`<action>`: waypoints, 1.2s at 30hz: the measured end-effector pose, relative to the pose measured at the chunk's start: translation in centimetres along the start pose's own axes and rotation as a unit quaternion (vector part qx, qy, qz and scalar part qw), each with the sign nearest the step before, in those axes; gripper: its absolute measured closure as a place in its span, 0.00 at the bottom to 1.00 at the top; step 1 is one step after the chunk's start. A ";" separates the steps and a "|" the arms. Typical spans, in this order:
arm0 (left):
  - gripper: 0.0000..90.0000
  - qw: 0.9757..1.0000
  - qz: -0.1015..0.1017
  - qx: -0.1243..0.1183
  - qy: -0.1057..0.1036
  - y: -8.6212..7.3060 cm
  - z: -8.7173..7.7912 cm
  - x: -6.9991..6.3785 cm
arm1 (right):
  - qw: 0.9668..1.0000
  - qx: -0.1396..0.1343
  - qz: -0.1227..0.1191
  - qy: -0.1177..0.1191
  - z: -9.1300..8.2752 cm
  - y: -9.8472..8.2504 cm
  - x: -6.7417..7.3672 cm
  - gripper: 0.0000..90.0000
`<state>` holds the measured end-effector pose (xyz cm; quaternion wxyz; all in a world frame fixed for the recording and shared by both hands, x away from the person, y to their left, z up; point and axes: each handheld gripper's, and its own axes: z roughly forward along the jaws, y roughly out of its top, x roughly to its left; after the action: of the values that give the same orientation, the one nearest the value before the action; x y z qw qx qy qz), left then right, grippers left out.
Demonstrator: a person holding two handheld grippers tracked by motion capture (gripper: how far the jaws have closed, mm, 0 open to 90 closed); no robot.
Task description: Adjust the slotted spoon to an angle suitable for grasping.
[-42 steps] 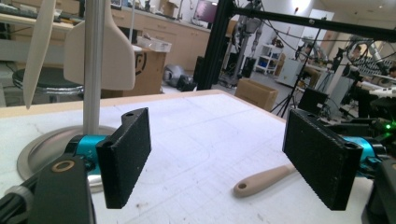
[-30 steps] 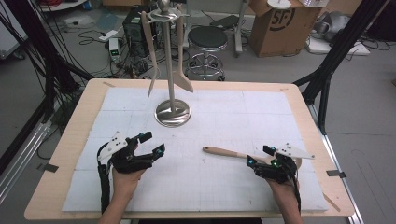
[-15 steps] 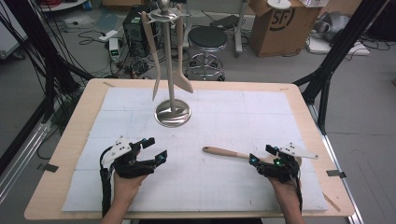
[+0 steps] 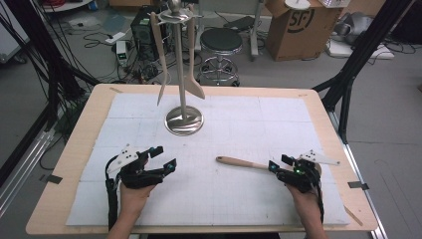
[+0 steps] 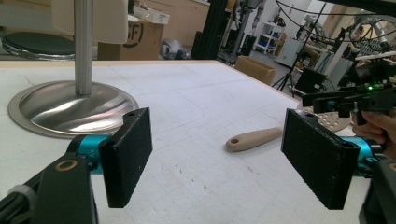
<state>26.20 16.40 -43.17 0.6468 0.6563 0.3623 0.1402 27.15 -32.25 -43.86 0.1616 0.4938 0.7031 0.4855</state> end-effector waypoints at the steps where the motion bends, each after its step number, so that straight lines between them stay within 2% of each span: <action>1: 0.28 1.000 -0.001 0.000 0.000 0.0 0.0 0.0 | 1.000 0.004 0.004 -0.001 0.1 0.1 -0.2 0.48; 5: 0.28 1.000 0.000 -0.001 -0.001 0.1 0.0 0.0 | 0.999 0.029 0.018 0.008 0.6 0.7 -0.4 0.63; 6: 0.28 1.000 0.000 -0.002 0.000 0.1 0.0 0.0 | 0.999 0.033 0.017 0.014 0.7 0.8 -0.3 0.70; 9: 0.29 1.000 -0.001 0.000 0.001 0.0 0.1 0.0 | 0.998 0.054 0.012 0.042 1.5 0.9 0.5 0.85; 12: 0.29 1.000 -0.012 -0.003 -0.002 0.0 0.1 0.2 | 0.995 0.073 0.018 0.072 2.5 0.8 1.6 0.92; 14: 0.29 1.000 -0.021 -0.002 -0.009 -0.1 0.1 0.2 | 0.992 0.091 0.020 0.087 3.1 0.6 2.3 0.93; 19: 0.29 1.000 -0.020 -0.002 -0.011 -0.1 0.2 0.1 | 0.986 0.128 0.026 0.106 4.4 0.0 3.9 0.95; 21: 0.29 1.000 -0.019 0.000 -0.012 -0.1 0.2 0.1 | 0.984 0.142 0.018 0.108 5.0 -0.3 4.4 0.95; 24: 0.29 1.000 -0.016 0.000 -0.013 -0.1 0.3 0.0 | 0.980 0.165 0.020 0.110 6.2 -0.7 5.1 0.95; 28: 0.29 1.000 -0.019 -0.003 -0.009 0.0 0.2 0.2 | 0.980 0.160 0.026 0.114 7.5 -0.6 5.5 0.98; 32: 0.29 1.000 -0.023 -0.004 -0.005 0.0 0.1 0.5 | 0.982 0.157 0.029 0.103 8.6 -0.1 5.8 0.99; 36: 0.30 1.000 -0.024 -0.002 -0.003 0.0 0.2 0.6 | 0.982 0.156 0.034 0.099 9.3 0.4 5.6 0.99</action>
<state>26.73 16.70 -43.38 0.6525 0.6462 0.3760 0.1232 31.36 -22.56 -46.56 -0.0048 0.4857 0.7658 0.4215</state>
